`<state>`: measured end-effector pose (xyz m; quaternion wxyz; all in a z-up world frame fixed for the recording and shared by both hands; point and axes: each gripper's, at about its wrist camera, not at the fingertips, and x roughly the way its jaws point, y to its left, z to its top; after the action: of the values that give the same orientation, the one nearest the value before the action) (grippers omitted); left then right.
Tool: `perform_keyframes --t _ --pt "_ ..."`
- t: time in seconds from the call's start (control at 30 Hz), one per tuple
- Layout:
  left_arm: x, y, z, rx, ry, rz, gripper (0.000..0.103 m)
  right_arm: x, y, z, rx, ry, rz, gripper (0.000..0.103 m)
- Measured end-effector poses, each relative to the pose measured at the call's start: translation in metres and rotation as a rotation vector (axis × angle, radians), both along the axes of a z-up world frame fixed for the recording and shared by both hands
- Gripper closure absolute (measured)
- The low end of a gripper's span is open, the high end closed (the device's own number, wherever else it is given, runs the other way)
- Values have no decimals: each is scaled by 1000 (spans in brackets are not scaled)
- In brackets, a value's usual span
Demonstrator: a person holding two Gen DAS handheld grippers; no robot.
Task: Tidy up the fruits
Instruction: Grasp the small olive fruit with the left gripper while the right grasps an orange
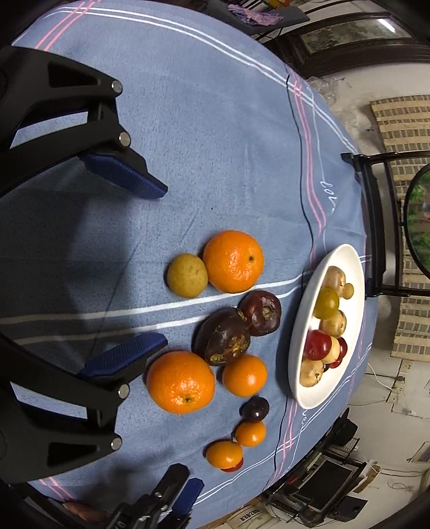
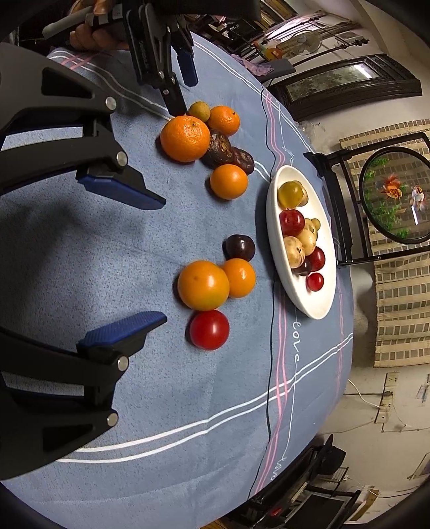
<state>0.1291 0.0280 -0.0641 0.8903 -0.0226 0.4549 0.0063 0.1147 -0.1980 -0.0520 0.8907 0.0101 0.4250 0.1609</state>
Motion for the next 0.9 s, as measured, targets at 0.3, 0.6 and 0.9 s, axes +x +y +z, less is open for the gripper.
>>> perform_keyframes --t 0.3,0.6,0.9 --pt "8 -3 -2 22 14 10 65 1 2 -3 -6 16 3 39" --pt "4 -3 3 -17 -31 -4 77 2 4 -4 -30 24 10 39" --pt "0 -7 1 -12 -35 -25 77 21 17 -11 -124 92 36 39"
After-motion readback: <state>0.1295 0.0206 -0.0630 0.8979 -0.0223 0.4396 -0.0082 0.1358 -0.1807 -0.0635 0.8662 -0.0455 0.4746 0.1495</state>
